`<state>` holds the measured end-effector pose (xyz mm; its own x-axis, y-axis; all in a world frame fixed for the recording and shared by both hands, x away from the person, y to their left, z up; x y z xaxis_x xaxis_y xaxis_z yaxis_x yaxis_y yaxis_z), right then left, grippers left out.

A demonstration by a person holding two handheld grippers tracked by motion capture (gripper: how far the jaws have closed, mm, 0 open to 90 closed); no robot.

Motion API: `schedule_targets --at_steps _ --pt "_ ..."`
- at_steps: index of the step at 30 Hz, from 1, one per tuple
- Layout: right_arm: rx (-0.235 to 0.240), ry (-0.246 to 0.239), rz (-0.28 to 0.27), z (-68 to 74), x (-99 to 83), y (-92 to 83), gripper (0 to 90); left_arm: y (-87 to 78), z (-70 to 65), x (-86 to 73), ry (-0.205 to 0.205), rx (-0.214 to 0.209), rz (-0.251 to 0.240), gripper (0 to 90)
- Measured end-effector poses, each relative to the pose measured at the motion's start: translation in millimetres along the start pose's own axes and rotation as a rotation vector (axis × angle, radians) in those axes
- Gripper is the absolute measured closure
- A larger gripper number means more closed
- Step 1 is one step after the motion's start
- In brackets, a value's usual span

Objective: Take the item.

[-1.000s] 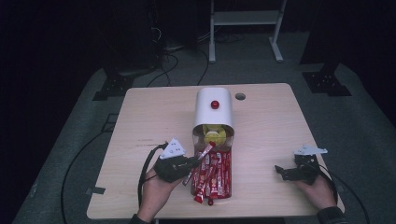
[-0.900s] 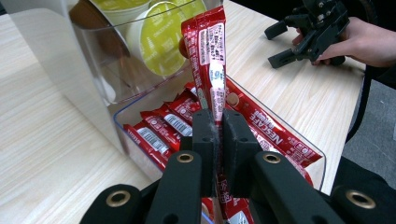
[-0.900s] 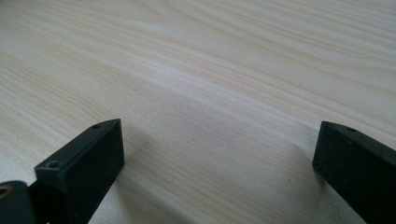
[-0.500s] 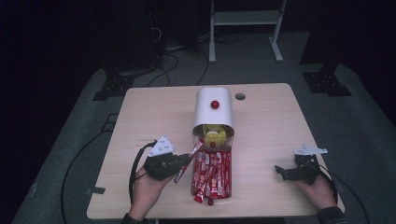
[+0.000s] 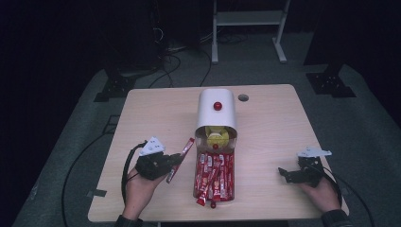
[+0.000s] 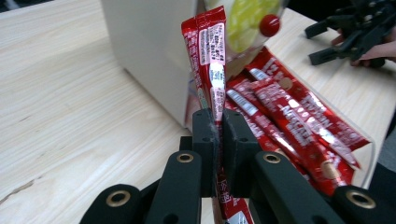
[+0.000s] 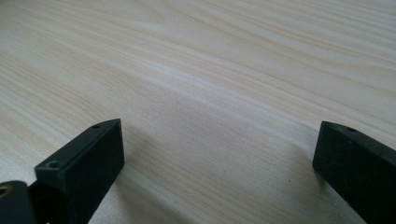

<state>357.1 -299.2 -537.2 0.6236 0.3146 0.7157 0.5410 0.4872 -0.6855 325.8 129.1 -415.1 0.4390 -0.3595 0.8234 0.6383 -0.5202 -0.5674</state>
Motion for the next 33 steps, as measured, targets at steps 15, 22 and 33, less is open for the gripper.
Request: schedule_targets --at_steps 15,22,33 --pt "0.001 0.0 0.0 0.2 0.1 0.1 1.4 17.2 21.1 -20.9 -0.044 0.038 0.059 84.6" --pt "0.001 0.0 0.0 0.2 0.1 0.1 1.3 28.3 27.7 -31.2 -0.056 0.051 0.099 84.6" --pt "0.0 -0.002 -0.001 0.0 0.2 0.1 1.4 42.9 35.6 -44.8 -0.065 0.067 0.149 84.6"
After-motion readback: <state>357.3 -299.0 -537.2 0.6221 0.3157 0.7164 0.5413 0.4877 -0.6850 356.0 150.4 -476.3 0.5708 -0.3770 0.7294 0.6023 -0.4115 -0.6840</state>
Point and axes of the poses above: each handheld gripper's, and its own axes: y roughly forward along the jaws, x roughly out of its top, z roughly to its left, the point moved 7 cm from there along y, roughly forward along the jaws, and after that the axes turned 10 degrees about x, right-handed, at the moved point
